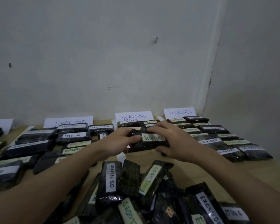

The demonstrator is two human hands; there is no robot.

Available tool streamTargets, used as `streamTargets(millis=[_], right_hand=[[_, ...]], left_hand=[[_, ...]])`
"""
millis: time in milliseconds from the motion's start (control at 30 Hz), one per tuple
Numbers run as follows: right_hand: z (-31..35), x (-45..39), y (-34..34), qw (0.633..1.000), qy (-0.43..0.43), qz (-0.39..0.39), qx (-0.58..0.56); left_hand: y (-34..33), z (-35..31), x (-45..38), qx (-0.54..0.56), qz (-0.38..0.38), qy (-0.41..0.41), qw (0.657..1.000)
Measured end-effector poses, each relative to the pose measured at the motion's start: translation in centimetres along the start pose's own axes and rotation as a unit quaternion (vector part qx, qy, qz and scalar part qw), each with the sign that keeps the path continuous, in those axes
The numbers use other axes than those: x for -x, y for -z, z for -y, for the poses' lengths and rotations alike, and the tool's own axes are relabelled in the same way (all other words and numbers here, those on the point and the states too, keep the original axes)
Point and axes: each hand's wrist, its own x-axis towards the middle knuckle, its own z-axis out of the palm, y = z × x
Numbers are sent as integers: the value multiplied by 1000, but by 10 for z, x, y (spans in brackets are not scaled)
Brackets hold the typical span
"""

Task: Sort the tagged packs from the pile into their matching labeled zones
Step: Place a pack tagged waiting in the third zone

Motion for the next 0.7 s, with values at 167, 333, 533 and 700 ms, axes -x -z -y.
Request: streamTargets(millis=[167,333,533,700], right_hand=[[-5,-31,-17,992,-3,120,-30],[-14,-44,-35,974,-34,218,-40],[-16,-53,-52,966,-3,257,-6],[-11,-57,-50,960,10,280,10]], left_hand=[[17,29,-7,-56,-51,19,997],[34,54,-3,-78,-99,10,992],[45,74,-3,-85,-108,-6,990],[41,74,-1,-94,-108,-21,989]])
